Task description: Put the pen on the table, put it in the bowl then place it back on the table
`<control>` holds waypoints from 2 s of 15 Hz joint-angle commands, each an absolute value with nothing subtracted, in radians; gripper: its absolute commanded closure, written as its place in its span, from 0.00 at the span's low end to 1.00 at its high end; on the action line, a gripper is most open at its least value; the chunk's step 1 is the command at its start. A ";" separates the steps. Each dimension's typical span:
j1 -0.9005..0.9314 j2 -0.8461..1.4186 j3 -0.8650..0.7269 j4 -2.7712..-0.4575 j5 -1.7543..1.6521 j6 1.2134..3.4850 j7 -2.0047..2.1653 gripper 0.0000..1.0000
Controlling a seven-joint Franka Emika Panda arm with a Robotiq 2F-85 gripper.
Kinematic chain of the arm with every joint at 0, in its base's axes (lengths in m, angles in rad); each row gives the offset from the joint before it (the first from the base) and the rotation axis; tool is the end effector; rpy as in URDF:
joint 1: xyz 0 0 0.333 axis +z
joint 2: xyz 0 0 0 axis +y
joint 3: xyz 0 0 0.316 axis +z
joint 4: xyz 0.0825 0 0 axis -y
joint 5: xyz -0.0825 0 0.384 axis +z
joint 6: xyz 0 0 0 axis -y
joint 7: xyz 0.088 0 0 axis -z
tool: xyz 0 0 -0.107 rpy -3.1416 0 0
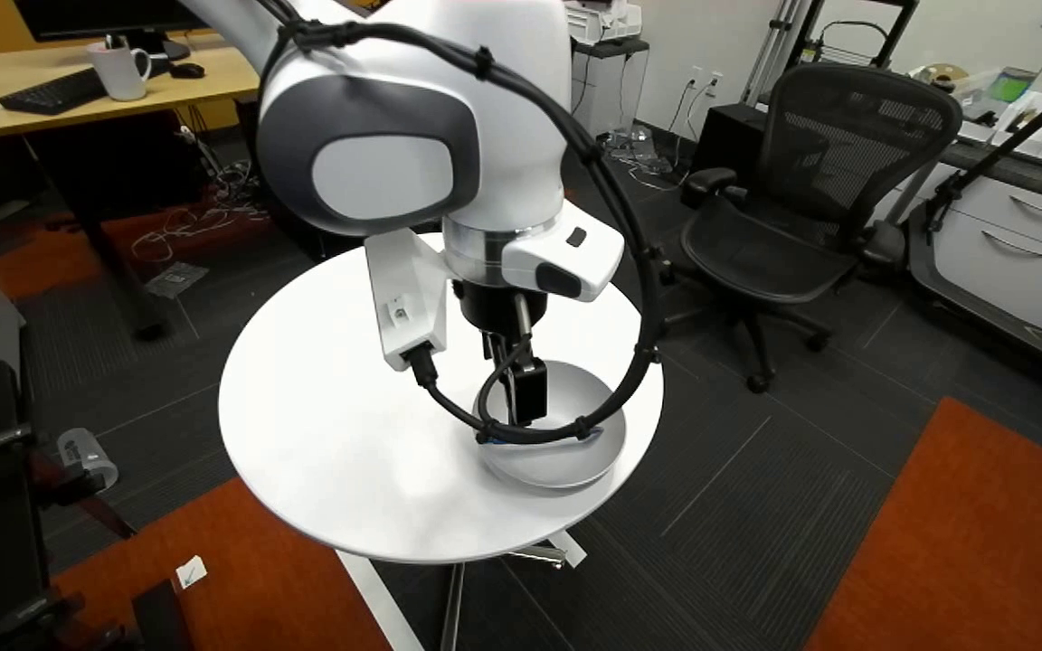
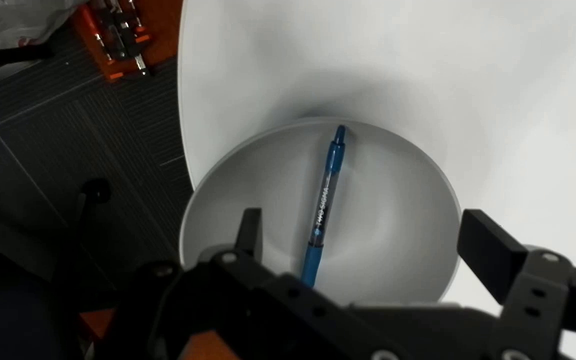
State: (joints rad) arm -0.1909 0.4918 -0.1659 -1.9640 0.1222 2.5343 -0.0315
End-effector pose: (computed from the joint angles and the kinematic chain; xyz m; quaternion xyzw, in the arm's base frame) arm 0.5873 -0.2159 0.2318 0.9791 -0.1985 0.0428 0.0100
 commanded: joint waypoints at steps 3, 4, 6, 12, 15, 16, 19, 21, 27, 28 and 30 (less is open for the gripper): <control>-0.205 0.589 -0.162 -1.864 0.118 2.544 0.033 0.00; -0.206 0.602 -0.164 -1.850 0.117 2.543 0.044 0.00; -0.211 0.628 -0.164 -1.821 0.119 2.539 0.052 0.00; -0.221 0.712 -0.164 -1.730 0.120 2.523 0.076 0.00; -0.221 0.753 -0.171 -1.686 0.114 2.514 0.086 0.00; -0.222 0.763 -0.171 -1.676 0.114 2.513 0.086 0.00; -0.226 0.798 -0.176 -1.632 0.112 2.500 0.094 0.00; -0.231 0.818 -0.178 -1.606 0.112 2.492 0.098 0.00; -0.243 0.868 -0.178 -1.531 0.108 2.461 0.095 0.26; -0.247 0.875 -0.176 -1.518 0.110 2.453 0.094 0.34; -0.251 0.886 -0.175 -1.499 0.111 2.439 0.092 0.48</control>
